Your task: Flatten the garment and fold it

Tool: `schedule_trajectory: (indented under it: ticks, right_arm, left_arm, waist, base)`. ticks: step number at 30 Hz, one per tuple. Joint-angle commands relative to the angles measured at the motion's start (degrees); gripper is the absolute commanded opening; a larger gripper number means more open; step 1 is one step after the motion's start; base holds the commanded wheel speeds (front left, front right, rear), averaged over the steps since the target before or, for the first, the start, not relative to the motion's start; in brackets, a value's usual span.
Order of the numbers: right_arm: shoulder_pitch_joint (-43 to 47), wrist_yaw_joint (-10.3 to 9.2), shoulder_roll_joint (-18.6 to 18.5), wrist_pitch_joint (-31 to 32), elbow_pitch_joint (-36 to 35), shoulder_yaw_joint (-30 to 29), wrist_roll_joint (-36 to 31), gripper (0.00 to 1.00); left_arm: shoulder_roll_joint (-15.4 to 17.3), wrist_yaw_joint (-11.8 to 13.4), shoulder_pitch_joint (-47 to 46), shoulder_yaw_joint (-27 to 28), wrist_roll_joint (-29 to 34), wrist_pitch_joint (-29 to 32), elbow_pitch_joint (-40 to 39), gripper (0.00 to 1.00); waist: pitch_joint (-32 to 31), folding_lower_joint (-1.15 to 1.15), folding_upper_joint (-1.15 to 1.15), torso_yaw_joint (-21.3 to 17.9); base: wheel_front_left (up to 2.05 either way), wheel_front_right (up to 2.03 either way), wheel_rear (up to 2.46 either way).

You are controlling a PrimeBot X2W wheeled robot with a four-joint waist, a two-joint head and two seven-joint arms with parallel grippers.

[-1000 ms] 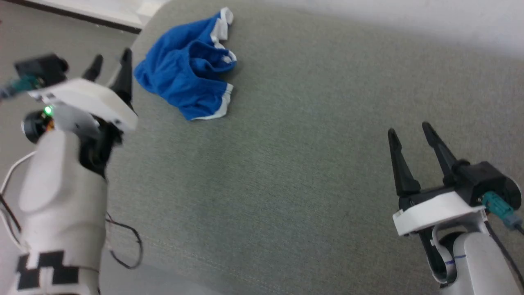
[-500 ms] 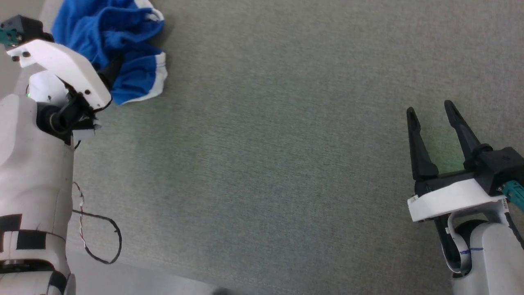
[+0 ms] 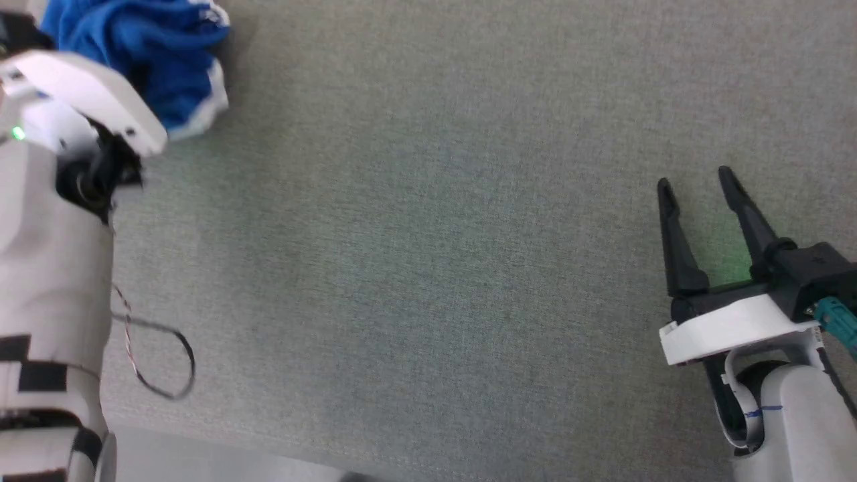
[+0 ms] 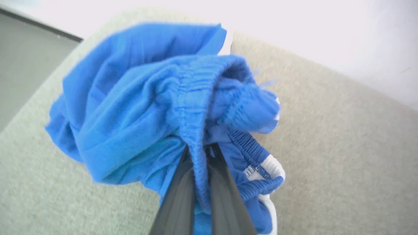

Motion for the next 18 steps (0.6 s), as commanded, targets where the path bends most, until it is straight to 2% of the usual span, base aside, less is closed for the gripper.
schedule_trajectory:
  ticks: [1, 5, 9, 13, 18]
  right_arm:
    - [-0.16, -0.06, -0.06, -0.67, 0.64, 0.51, 0.63, 1.0]
    - [0.06, -0.06, -0.06, -2.0, 3.23, 1.41, 2.32, 1.0]
    - [0.46, -0.06, -0.06, -4.07, 6.49, 2.75, 4.71, 1.0]
    - [1.45, -0.06, -0.06, -6.06, 10.1, 3.47, 7.74, 1.0]
    - [2.5, -0.06, -0.06, -7.69, 13.43, 3.24, 9.8, 1.0]
  left_arm:
    - [0.62, 0.0, -2.63, 0.02, 0.67, -2.96, -1.34, 0.0]
    - [1.49, -0.35, -6.37, -0.93, 2.96, -10.14, -4.56, 0.0]
    - [1.73, -1.36, -9.92, -3.12, 4.32, -14.14, -8.63, 0.0]
    - [-0.5, -2.04, -11.85, -6.34, 1.76, -12.97, -13.07, 0.0]
    - [-3.48, -2.13, -11.34, -13.71, -3.42, -8.89, -20.61, 0.0]
  waist:
    - [-2.53, -0.01, 0.0, 0.33]
    - [-6.32, -0.01, 0.0, -0.44]
    - [-10.79, -0.01, 0.0, -2.68]
    - [-15.22, -0.01, 0.0, -5.76]
    - [-18.16, -0.01, 0.0, -9.13]
  base:
    - [0.0, 0.0, 0.0]
    - [0.0, 0.0, 0.0]
    - [0.0, 0.0, 0.0]
    - [0.0, 0.0, 0.0]
    - [0.0, 0.0, 0.0]
